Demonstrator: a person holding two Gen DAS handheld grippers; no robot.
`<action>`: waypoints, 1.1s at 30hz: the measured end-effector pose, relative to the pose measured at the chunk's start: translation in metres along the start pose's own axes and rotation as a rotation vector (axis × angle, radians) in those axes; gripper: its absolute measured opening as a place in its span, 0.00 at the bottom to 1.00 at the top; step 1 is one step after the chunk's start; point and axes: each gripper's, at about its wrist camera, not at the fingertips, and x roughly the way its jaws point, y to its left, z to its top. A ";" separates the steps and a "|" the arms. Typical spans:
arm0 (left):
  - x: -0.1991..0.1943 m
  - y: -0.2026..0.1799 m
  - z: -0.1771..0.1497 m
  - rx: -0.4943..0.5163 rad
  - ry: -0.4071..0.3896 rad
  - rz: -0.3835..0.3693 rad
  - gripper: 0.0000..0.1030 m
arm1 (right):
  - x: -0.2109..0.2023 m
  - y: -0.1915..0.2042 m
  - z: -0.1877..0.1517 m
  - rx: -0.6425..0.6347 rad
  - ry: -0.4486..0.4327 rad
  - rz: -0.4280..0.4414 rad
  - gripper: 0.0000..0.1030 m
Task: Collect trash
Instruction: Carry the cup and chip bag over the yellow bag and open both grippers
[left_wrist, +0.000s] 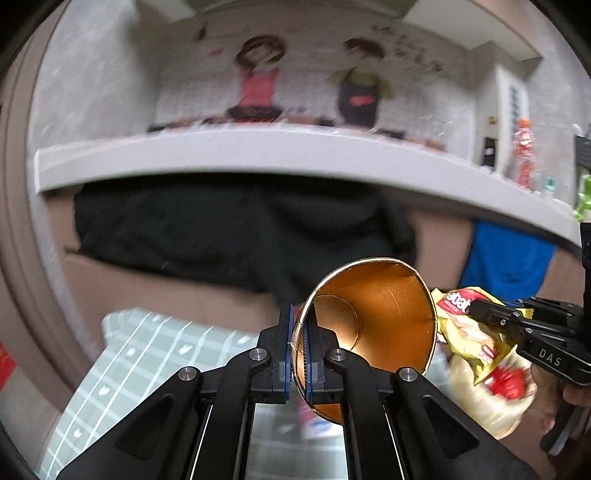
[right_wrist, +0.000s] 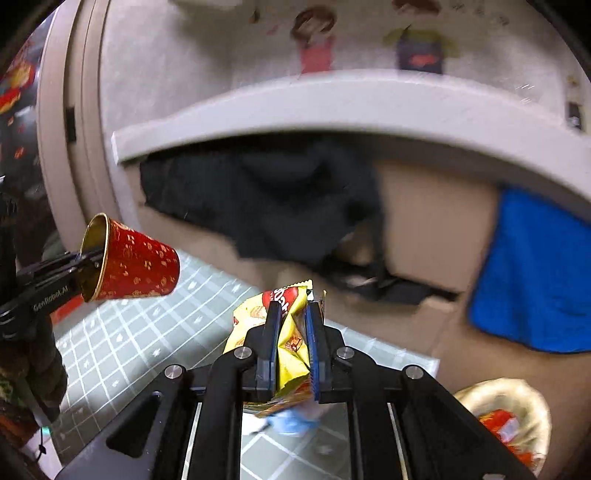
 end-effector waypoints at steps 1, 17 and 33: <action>-0.002 -0.012 0.004 0.006 -0.013 -0.011 0.04 | -0.012 -0.008 0.002 0.000 -0.026 -0.020 0.11; 0.000 -0.221 0.012 0.158 -0.066 -0.258 0.04 | -0.145 -0.142 -0.020 0.088 -0.160 -0.300 0.11; 0.064 -0.299 -0.035 0.151 0.094 -0.388 0.04 | -0.150 -0.218 -0.070 0.220 -0.118 -0.370 0.11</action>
